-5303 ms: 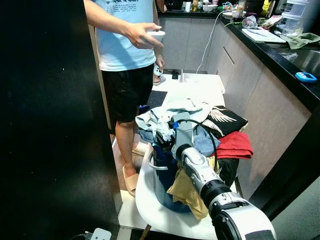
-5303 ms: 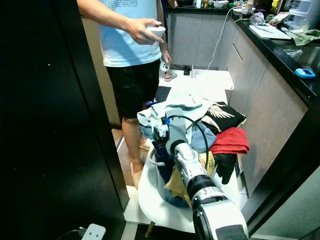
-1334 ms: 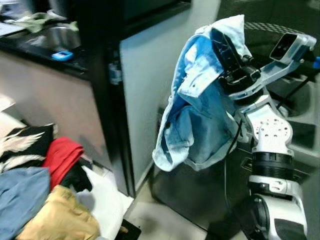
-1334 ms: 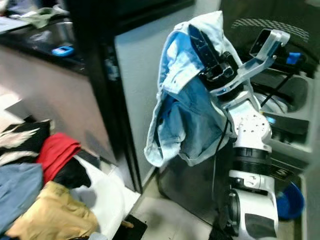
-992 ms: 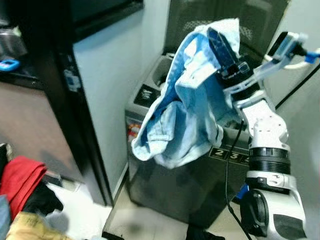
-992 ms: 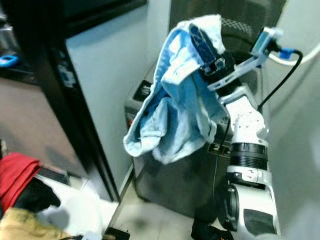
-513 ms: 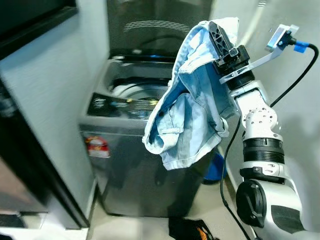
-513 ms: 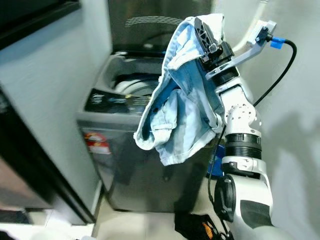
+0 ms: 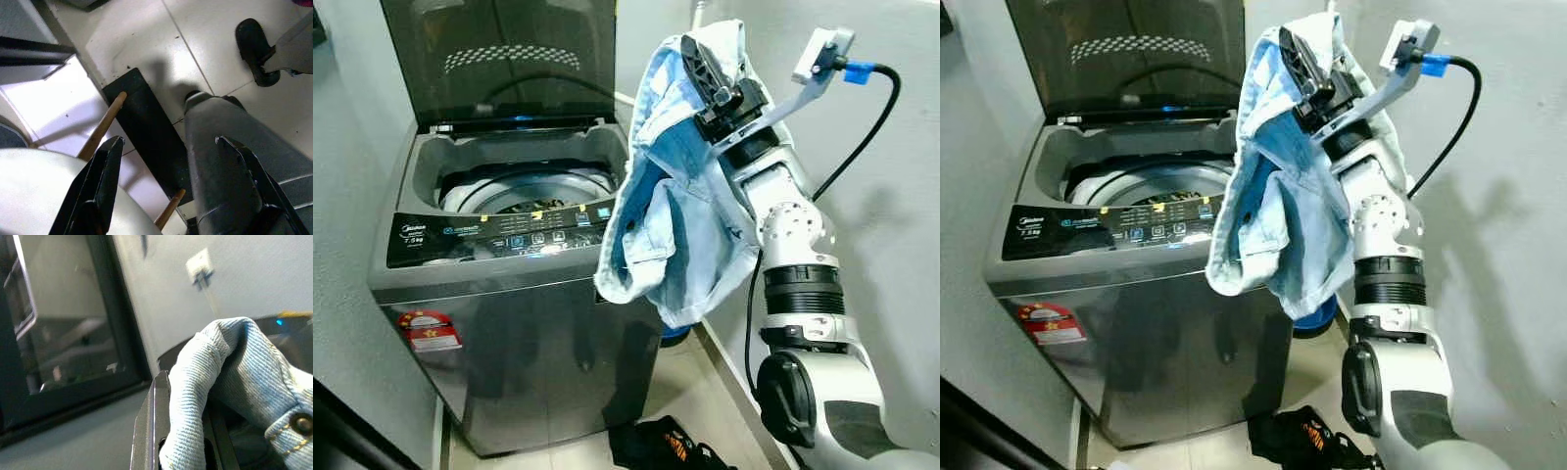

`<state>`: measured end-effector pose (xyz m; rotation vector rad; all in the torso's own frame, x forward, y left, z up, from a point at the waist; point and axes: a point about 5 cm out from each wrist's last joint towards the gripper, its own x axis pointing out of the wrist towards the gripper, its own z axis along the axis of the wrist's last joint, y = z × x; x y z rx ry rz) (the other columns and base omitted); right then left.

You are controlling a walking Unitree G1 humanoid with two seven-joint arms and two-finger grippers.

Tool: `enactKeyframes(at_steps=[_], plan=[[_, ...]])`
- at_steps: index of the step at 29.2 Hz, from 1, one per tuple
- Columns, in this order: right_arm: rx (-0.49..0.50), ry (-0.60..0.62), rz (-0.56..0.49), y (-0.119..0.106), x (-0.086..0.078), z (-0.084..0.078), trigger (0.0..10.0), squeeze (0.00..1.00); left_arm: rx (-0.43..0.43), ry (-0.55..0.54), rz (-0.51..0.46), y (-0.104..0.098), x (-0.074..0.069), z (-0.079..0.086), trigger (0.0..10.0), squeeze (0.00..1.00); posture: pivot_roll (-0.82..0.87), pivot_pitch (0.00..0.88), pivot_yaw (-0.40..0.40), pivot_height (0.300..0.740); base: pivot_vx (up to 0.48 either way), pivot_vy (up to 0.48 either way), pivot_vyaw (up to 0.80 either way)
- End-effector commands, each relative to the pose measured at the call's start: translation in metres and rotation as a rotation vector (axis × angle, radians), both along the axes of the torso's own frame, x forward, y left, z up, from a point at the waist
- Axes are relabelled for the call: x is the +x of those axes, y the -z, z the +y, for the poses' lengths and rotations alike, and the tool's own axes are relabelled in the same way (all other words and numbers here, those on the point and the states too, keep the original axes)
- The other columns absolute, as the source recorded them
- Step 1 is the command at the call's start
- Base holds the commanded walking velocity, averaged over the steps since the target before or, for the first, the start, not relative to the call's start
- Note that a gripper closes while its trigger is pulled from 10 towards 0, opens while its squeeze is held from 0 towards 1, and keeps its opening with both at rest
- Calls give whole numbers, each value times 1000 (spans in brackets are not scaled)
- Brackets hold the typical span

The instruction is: Clothes washing

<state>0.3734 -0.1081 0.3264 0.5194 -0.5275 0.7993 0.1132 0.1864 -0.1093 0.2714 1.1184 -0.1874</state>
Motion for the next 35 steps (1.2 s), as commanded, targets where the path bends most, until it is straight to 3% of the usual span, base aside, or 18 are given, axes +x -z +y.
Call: enactKeyframes(at_steps=[1,4,13,19,22,25,26,27,28,29,30,31,32,33,35], plan=[[-3,6,-76,-21,-4,4,10000,0,3,-13,48,3,-11,1,10000,0,-19,0,-38,740,435,0,0],[-3,6,-89,-27,-4,6,10000,0,0,-20,49,3,-12,2,10000,0,-19,0,-38,740,431,0,0],[170,-13,-223,-81,-15,-3,10000,0,-12,-27,65,5,-15,0,10000,0,-13,0,-40,740,405,0,0],[192,-4,-252,-94,-17,-1,10000,0,-23,-30,70,5,-17,-2,10000,0,-12,0,-44,740,366,0,0],[117,42,-238,-91,-13,5,10000,0,-34,-51,73,6,-18,-2,10000,0,-9,0,-47,740,0,0,0],[-159,238,-160,-68,5,15,10000,0,-53,-58,88,6,-21,-5,10000,0,-8,0,-50,740,0,0,0],[-159,238,-160,-68,5,15,10000,0,-53,-58,88,6,-21,-5,10000,0,-8,0,-50,740,0,0,0],[-292,267,-125,-55,12,20,10000,0,-61,-61,97,7,-23,-6,10000,0,-8,0,-51,740,0,0,0],[-374,277,-103,-46,15,22,10000,0,-66,-63,103,7,-24,-6,10000,0,-8,0,-51,740,0,0,0],[-374,277,-103,-46,15,22,10000,0,-66,-63,103,7,-24,-6,10000,0,-8,0,-51,740,0,0,0],[-599,232,-64,-19,18,30,10000,0,-78,-68,117,8,-26,-8,10000,0,-8,0,-53,740,0,0,0],[-672,208,-50,-9,18,33,10000,0,-81,-67,122,8,-27,-8,10000,0,-8,0,-53,740,0,0,0],[-672,208,-50,-9,18,33,10000,0,-81,-67,122,8,-27,-8,10000,0,-8,0,-53,740,0,0,0],[-762,171,-34,6,17,36,10000,0,-83,-68,125,9,-28,-9,10000,0,-8,0,-53,740,0,0,0],[-762,171,-34,6,17,36,10000,0,-83,-68,125,9,-28,-9,10000,0,-8,0,-53,740,0,0,0]])
